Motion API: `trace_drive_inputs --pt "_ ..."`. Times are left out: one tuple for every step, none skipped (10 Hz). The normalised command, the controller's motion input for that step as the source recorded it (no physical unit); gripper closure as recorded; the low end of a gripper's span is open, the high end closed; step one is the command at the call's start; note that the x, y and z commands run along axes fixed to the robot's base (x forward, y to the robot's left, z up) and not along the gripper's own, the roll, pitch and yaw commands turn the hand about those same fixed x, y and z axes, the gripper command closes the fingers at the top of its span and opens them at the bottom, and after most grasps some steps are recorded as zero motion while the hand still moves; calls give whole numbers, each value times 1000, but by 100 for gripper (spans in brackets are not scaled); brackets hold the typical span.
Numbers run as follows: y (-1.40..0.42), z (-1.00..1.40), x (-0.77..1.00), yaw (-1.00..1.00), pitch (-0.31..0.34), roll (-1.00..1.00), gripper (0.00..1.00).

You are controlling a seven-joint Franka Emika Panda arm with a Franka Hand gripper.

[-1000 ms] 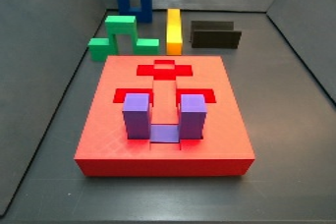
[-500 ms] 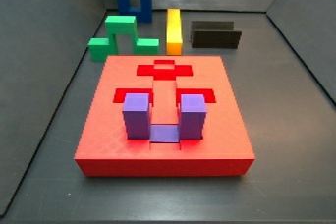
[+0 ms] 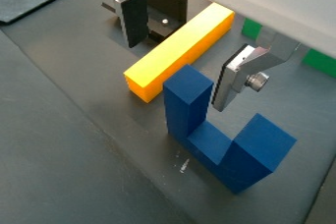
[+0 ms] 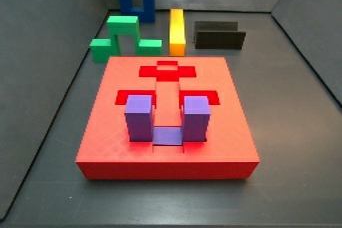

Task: Pick up the blue object. Move up. Move to above the board. Insert the blue object.
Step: Pick up the blue object.

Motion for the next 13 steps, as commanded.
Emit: trace_drive_inputs --pt "0 -226 157 0 -180 -181 0" --pt "17 -226 149 0 -180 -181 0" --pt "23 -171 126 0 -167 -186 0" --pt "3 -203 0 0 -156 -154 0" --pt "0 -206 0 0 -170 -174 0" --pt "0 -217 20 0 -180 -174 0" --pt "0 -254 0 0 -183 -157 0" --pt "0 -309 0 0 -193 -140 0" --pt "11 -331 0 0 -219 -146 0" --pt "40 -323 0 -3 -224 -151 0" --pt "37 -260 0 -66 -257 -206 0" --pt "46 -169 0 -94 -283 -249 0" --pt "77 -120 0 -74 -291 -299 0"
